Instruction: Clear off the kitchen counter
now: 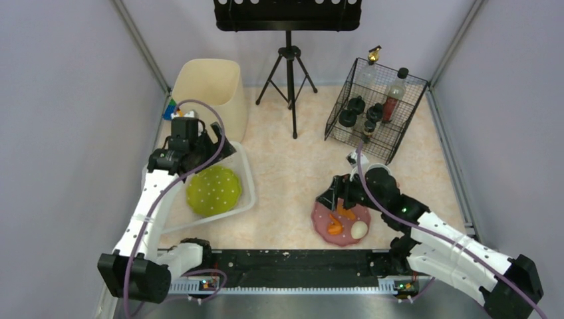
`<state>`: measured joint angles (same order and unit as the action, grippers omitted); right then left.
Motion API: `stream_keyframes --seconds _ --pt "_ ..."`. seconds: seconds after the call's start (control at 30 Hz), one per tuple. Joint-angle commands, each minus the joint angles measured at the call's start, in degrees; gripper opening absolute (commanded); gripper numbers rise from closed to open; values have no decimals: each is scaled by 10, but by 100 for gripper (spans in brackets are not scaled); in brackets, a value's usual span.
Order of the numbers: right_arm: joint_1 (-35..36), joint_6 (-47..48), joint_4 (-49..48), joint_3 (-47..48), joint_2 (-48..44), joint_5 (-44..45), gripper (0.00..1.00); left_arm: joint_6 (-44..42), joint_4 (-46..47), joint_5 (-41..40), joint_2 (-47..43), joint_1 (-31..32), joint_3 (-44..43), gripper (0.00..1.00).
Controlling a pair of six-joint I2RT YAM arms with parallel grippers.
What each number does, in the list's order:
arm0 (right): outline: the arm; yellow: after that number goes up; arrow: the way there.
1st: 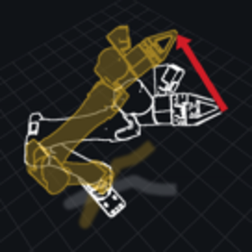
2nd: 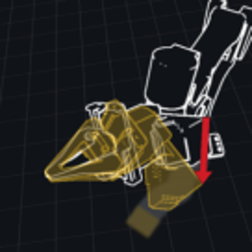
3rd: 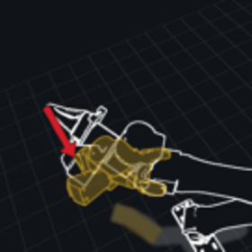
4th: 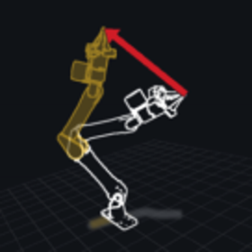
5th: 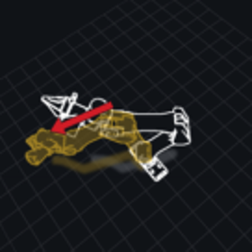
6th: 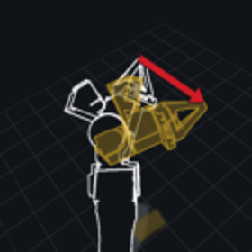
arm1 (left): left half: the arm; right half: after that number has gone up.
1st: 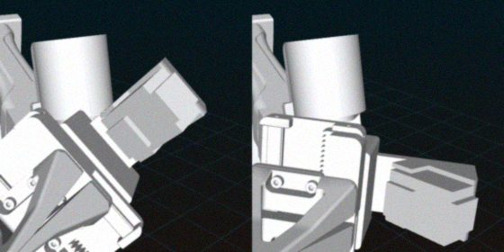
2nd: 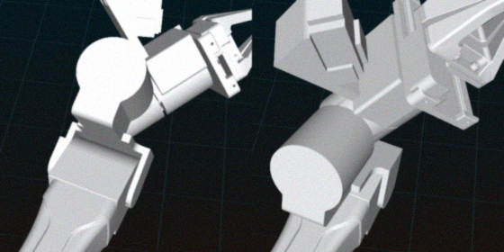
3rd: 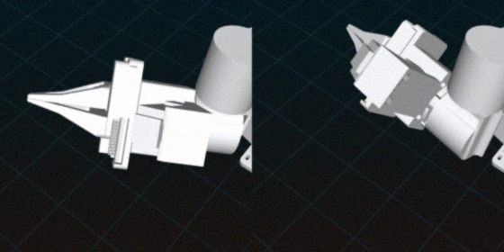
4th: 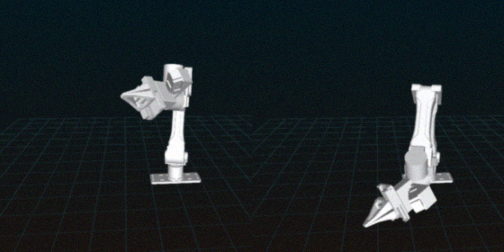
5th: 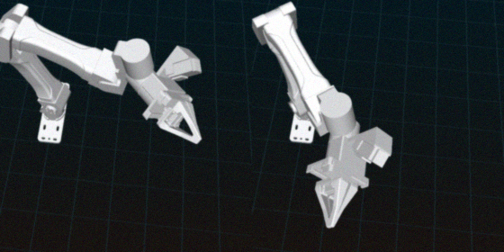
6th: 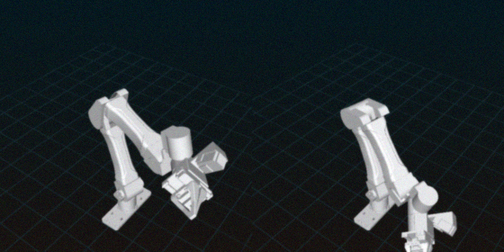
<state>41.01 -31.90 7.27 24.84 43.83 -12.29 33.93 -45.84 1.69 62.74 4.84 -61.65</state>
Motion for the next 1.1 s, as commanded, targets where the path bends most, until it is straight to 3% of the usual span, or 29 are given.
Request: stream_keyframes --seconds 0.0,0.13,0.17,0.2,0.37,0.53,0.8,1.07 --pt "-2 18 46 50 -7 54 82 -6 43 89 -13 63 -29 97" --pt "-17 6 102 76 -6 111 87 4 60 96 -1 159 -41 98" --pt "-22 4 117 84 -6 117 96 11 63 91 2 181 -41 99" --pt "-28 2 137 94 -4 120 99 19 74 78 2 207 -36 99" --pt "-34 12 254 148 -33 189 99 50 118 42 14 321 -3 99" --pt "-35 -31 351 182 -69 246 97 90 205 42 56 391 61 99" --pt "-35 -129 444 168 -64 282 87 113 259 18 104 438 111 99" --pt "-35 -226 493 135 -56 254 74 137 404 98 160 446 194 98"
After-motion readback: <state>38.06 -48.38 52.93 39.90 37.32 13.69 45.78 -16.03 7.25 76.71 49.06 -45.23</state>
